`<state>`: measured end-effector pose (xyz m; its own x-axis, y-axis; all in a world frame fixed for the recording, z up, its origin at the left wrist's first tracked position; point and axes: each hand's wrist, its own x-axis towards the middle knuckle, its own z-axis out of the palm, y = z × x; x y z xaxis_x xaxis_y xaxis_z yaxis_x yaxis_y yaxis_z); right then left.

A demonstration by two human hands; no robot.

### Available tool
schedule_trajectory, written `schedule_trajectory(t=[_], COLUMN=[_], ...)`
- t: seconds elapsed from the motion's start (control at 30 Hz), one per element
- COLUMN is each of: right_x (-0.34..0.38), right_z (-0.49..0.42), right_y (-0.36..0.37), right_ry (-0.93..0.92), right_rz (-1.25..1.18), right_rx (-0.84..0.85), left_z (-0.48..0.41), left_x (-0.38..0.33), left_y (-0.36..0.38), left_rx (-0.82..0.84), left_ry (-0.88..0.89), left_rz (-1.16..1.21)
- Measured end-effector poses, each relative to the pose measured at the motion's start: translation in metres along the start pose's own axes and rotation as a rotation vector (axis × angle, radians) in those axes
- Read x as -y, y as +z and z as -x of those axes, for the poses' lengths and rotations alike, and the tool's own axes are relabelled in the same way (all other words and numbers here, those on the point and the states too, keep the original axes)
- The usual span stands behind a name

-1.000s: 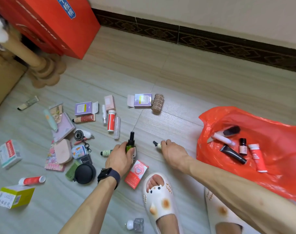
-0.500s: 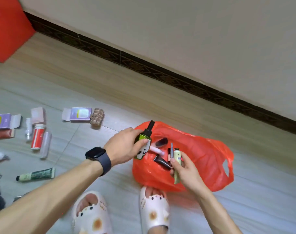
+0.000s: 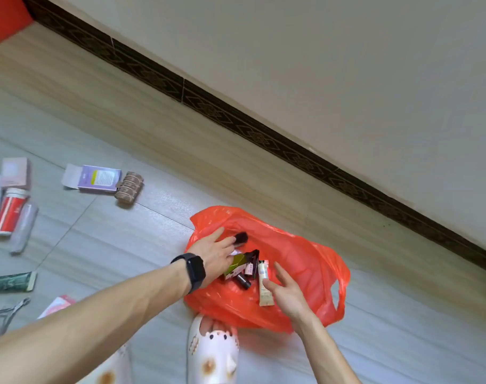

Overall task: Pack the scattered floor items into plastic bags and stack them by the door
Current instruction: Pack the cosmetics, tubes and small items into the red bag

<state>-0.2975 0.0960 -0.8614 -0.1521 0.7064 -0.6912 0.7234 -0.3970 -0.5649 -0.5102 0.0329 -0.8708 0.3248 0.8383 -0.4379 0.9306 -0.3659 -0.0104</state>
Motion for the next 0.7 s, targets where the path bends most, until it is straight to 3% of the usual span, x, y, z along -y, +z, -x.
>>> schedule_trajectory(t=[0.1,0.2,0.33,0.43,0.57,0.7], right_x=[0.003,0.014,0.062,0.108,0.167,0.201], right_z=[0.006,0.019,0.061,0.092,0.123,0.145], right_y=[0.005,0.011,0.032,0.058,0.110,0.175], right_ry=[-0.090,-0.183,-0.448,-0.636,-0.957,-1.180], right_rz=[0.118,0.215,0.385,0.501,0.776,1.091], right_rx=[-0.049,-0.041,0.035,0.159,0.334,0.473], left_z=[0.037,0.089,0.182,0.257,0.333,0.375], left_x=[0.017,0.030,0.038,0.033,0.006,-0.021], left_y=[0.020,0.046,0.087,0.116,0.133,0.148], left_rx=[-0.251,-0.452,-0.292,-0.134,-0.044,-0.014], left_ry=[-0.033,-0.327,-0.802,-1.032,-1.258,-1.356], left_rz=[0.071,0.269,0.464,0.529,0.566,0.578])
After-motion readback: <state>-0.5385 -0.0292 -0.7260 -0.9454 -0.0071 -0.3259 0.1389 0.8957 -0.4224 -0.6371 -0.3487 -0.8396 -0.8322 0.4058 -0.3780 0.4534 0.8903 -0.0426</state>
